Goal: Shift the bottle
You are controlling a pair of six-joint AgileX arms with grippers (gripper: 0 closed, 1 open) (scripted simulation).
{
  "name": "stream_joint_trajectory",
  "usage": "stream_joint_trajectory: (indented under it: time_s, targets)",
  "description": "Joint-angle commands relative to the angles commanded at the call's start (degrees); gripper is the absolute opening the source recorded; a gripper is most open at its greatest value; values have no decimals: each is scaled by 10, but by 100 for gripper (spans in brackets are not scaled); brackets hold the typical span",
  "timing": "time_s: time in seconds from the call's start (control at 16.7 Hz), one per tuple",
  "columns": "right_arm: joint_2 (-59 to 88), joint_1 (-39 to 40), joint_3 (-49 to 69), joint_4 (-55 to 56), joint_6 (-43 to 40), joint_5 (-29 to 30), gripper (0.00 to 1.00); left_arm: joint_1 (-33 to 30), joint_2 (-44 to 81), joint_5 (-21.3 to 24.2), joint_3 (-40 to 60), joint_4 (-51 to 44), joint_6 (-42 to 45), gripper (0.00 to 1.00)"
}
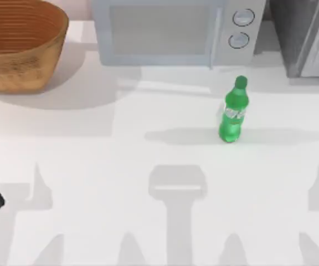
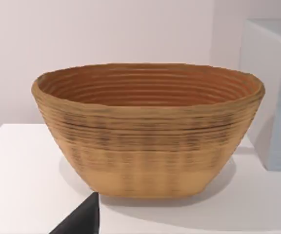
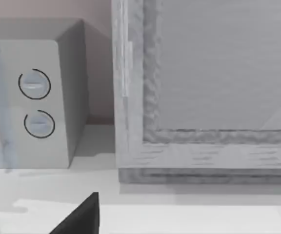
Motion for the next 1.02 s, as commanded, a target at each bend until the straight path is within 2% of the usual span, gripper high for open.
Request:
stream_joint_trajectory:
  time_s: [0.24,0.48,1.02]
  targets:
    - [17,2,4,17,0,-8,100,0,0,0,0,0,0,100]
    - [126,11,26,113,-3,-48,100,0,0,0,0,0,0,100]
    - [625,34,110,500,-18,-196,100,0,0,0,0,0,0,100]
